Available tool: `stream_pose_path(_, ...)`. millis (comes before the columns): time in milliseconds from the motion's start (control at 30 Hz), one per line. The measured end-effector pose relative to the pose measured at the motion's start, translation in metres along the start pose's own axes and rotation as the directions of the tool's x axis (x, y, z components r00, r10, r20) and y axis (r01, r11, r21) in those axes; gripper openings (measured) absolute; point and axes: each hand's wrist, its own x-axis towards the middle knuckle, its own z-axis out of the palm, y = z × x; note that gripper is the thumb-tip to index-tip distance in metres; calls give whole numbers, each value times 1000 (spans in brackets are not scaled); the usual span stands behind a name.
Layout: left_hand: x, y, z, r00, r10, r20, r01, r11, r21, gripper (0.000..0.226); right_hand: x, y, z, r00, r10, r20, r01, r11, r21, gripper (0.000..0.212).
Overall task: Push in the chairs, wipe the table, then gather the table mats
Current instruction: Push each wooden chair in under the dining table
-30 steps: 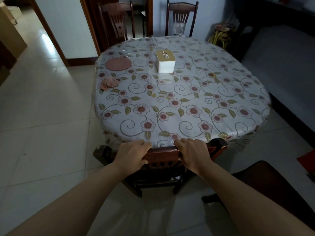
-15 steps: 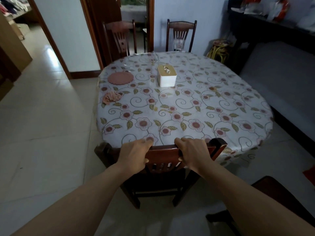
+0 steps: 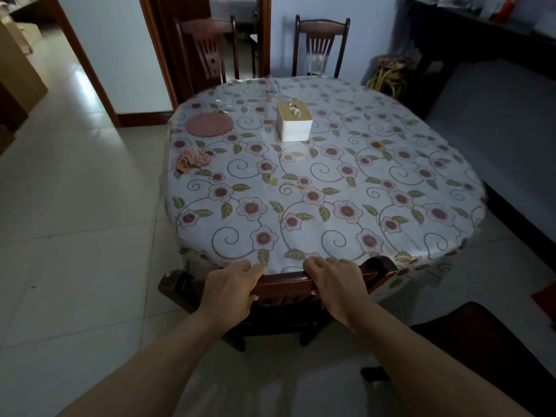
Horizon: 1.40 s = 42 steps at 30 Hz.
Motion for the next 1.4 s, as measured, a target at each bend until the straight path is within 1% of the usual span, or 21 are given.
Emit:
stream_pose_path(133, 6, 2, 4, 1000, 16, -26, -17, 1000, -22, 50, -2, 6, 3, 999, 37, -24, -36, 999, 15, 46)
stream_pose_path(267, 16, -1, 5, 1000, 12, -23, -13, 999, -48, 52, 6, 8, 3, 999, 41, -15, -41, 999, 3, 50)
stream_pose_path(367, 22, -1, 5, 1000, 10, -25, -11, 999, -32, 52, 12, 13, 4, 999, 40, 1, -40, 999, -5, 51)
stream_pose_path(533, 38, 7, 7, 1000, 17, -23, -18, 1000, -25, 46, 17, 29, 8, 996, 76, 42, -75, 997, -18, 45)
stream_pose_path(667, 46, 2, 10, 999, 35, -19, -36, 998, -46, 45, 20, 30, 6, 995, 93, 23, -93, 995, 30, 47)
stream_pose_path(800, 46, 3, 10, 1000, 20, -20, -21, 999, -30, 48, 21, 30, 7, 996, 82, 15, -83, 996, 29, 51)
stream_pose_path(967, 45, 10, 7, 1000, -29, 0, 29, 999, 37, 49, 20, 29, 12, 995, 95, 43, -95, 995, 10, 61)
stream_pose_path(1067, 45, 17, 2, 994, -101, 40, 99, 994, 49, 49, 20, 28, 11, 990, 121, 76, -122, 993, 5, 68)
stream_pose_path(1200, 46, 23, -7, 976, -179, 123, 176, 984, 33, 63, 21, 30, -1, 988, 66, 139, -75, 995, 61, 72)
stream_pose_path(1300, 38, 29, -18, 967, -204, 151, 201, 979, 41, 74, 16, 30, -13, 978, 67, 199, -97, 984, 148, 83)
stream_pose_path(1333, 33, 31, -22, 964, -215, 153, 211, 977, 43, 76, 13, 30, -19, 978, 71, 198, -102, 983, 151, 83)
stream_pose_path(1400, 22, 38, -32, 958, -238, 160, 234, 971, 47, 79, 1, 30, -29, 980, 55, 189, -85, 985, 150, 75)
